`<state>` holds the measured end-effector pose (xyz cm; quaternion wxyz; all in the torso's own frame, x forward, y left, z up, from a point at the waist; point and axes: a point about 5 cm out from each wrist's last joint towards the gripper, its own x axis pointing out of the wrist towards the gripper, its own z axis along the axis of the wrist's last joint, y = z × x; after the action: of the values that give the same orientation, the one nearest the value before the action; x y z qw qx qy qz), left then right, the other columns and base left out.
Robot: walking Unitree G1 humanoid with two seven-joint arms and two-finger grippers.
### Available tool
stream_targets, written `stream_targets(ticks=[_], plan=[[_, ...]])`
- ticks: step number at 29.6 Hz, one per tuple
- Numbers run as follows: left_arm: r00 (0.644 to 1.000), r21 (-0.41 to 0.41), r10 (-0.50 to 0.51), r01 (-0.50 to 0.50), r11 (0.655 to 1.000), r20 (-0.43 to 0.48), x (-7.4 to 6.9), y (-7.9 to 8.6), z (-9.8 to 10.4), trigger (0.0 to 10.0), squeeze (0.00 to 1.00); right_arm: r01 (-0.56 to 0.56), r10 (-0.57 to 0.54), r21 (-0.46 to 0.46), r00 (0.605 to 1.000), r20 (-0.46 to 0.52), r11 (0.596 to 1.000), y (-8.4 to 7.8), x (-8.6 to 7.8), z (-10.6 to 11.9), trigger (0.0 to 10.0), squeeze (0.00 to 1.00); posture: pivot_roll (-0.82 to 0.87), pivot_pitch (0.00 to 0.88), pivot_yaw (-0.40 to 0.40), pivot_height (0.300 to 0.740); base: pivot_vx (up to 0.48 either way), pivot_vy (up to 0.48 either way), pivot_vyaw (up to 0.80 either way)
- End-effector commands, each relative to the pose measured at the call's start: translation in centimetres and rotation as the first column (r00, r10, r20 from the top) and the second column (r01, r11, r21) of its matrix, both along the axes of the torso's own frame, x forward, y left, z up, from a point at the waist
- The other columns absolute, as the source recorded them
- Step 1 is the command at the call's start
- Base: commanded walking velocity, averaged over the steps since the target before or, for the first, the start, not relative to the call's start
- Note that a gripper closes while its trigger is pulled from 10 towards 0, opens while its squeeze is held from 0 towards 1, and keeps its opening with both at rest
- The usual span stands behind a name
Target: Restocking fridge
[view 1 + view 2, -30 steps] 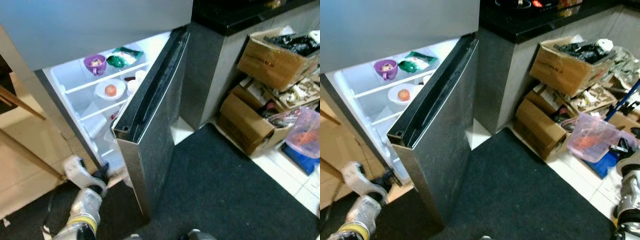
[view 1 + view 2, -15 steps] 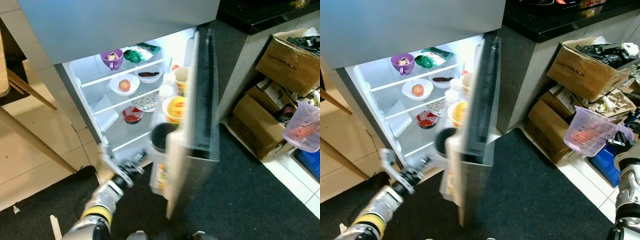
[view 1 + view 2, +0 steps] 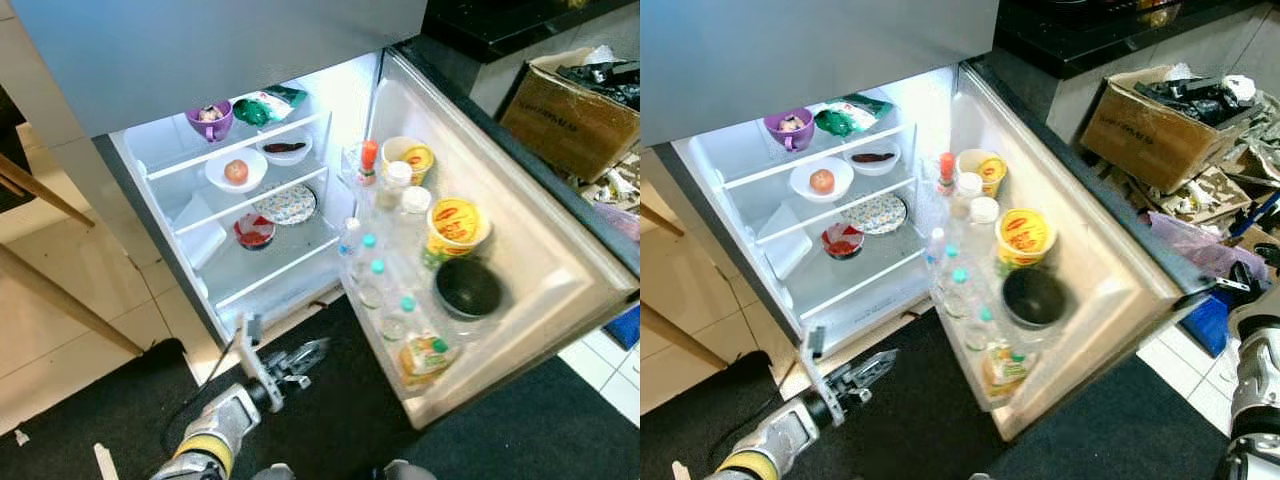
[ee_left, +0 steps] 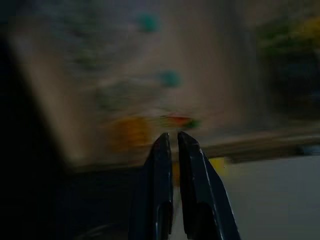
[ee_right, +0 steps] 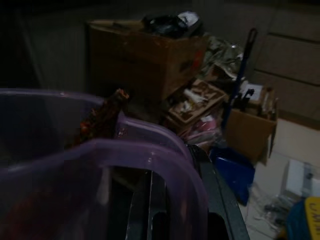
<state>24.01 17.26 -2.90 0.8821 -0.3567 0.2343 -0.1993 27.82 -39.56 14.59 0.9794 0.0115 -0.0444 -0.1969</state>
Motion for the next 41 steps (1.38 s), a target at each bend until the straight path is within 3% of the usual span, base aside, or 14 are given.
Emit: stream_targets(ticks=[1, 3, 6, 10, 18, 19, 20, 23, 25, 30, 32, 35, 40, 41], plan=[[0.997, 0.071, 0.052, -0.048, 0.996, -0.064, -1.1, 1.0, -1.0, 10.0, 0.0, -0.079, 0.079, 0.005, 0.997, -0.002, 0.997, 0.9, 0.3, -0.5, 10.0, 0.0, -0.01, 0.079, -0.028, 0.74, 0.0, 0.0, 0.0], [0.983, 0.172, 0.142, -0.121, 0.978, -0.117, -2.2, 2.5, -1.9, 10.0, 0.0, -0.206, 0.205, 0.013, 0.978, 0.022, 0.979, 2.3, 0.8, -0.7, 10.0, 0.0, -0.01, 0.079, -0.028, 0.74, 0.0, 0.0, 0.0], [0.977, 0.207, 0.168, -0.138, 0.969, -0.131, -2.6, 2.9, -2.2, 10.0, 0.0, -0.26, 0.259, 0.017, 0.965, 0.03, 0.965, 2.9, 0.9, -0.8, 10.0, 0.0, -0.01, 0.079, -0.028, 0.74, 0.0, 0.0, 0.0], [0.947, 0.281, 0.211, -0.139, 0.95, -0.243, -5.7, 3.7, -4.1, 10.0, 0.0, -0.479, 0.475, 0.01, 0.874, 0.101, 0.878, 6.0, 1.6, -0.5, 10.0, 0.0, -0.01, 0.076, -0.029, 0.74, 0.0, 0.0, 0.0], [0.942, 0.29, 0.214, -0.136, 0.947, -0.257, -6.2, 3.7, -4.3, 10.0, 0.0, -0.494, 0.491, 0.0, 0.863, 0.115, 0.869, 6.2, 1.7, -0.3, 10.0, 0.0, -0.01, 0.076, -0.029, 0.74, 0.0, 0.0, 0.0], [0.934, 0.298, 0.214, -0.127, 0.946, -0.285, -7.0, 3.5, -4.8, 10.0, 0.0, -0.465, 0.461, -0.029, 0.864, 0.203, 0.885, 5.7, 2.2, 2.0, 10.0, 0.0, -0.02, 0.078, -0.033, 0.74, 0.0, 0.0, 0.0], [0.934, 0.298, 0.214, -0.127, 0.946, -0.285, -7.0, 3.5, -4.8, 10.0, 0.0, -0.465, 0.461, -0.029, 0.864, 0.203, 0.885, 5.7, 2.2, 2.0, 10.0, 0.0, -0.02, 0.078, -0.033, 0.74, 0.0, 0.0, 0.0], [0.923, 0.314, 0.224, -0.122, 0.942, -0.314, -8.0, 3.3, -5.3, 10.0, 0.0, -0.433, 0.431, -0.086, 0.817, 0.384, 0.897, 4.8, 2.6, 7.1, 10.0, 0.0, -0.02, 0.079, -0.037, 0.74, 0.0, 0.0, 0.0], [0.923, 0.314, 0.226, -0.124, 0.941, -0.311, -7.9, 3.3, -5.3, 10.0, 0.0, -0.437, 0.436, -0.096, 0.805, 0.402, 0.894, 4.8, 2.6, 7.8, 10.0, 0.0, -0.02, 0.079, -0.037, 0.74, 0.0, 0.0, 0.0], [0.95, 0.285, 0.235, -0.172, 0.943, -0.206, -5.0, 3.0, -3.8, 10.0, 0.0, -0.5, 0.511, -0.178, 0.68, 0.525, 0.848, 6.7, 2.7, 12.4, 10.0, 0.0, -0.02, 0.08, -0.037, 0.74, 0.0, 0.0, 0.0], [0.953, 0.278, 0.239, -0.182, 0.943, -0.185, -4.5, 3.0, -3.5, 10.0, 0.0, -0.511, 0.524, -0.187, 0.665, 0.533, 0.839, 7.0, 2.7, 12.7, 10.0, 0.0, -0.02, 0.08, -0.037, 0.74, 0.0, 0.0, 0.0], [0.96, 0.221, 0.279, -0.264, 0.939, -0.039, -0.6, 3.4, -0.9, 10.0, 0.0, -0.562, 0.578, -0.221, 0.603, 0.55, 0.797, 8.7, 2.9, 14.3, 10.0, 0.0, -0.02, 0.081, -0.039, 0.74, 0.0, 0.0, 0.0], [0.951, 0.168, 0.295, -0.307, 0.937, 0.094, 2.6, 3.7, 1.9, 10.0, 0.0, -0.664, 0.681, -0.259, 0.518, 0.518, 0.702, 11.5, 2.7, 14.8, 10.0, 0.0, -0.02, 0.082, -0.039, 0.74, 0.0, 0.0, 0.0], [0.951, 0.168, 0.295, -0.307, 0.937, 0.094, 2.6, 3.7, 1.9, 10.0, 0.0, -0.664, 0.681, -0.259, 0.518, 0.518, 0.702, 11.5, 2.7, 14.8, 10.0, 0.0, -0.02, 0.082, -0.039, 0.74, 0.0, 0.0, 0.0]])
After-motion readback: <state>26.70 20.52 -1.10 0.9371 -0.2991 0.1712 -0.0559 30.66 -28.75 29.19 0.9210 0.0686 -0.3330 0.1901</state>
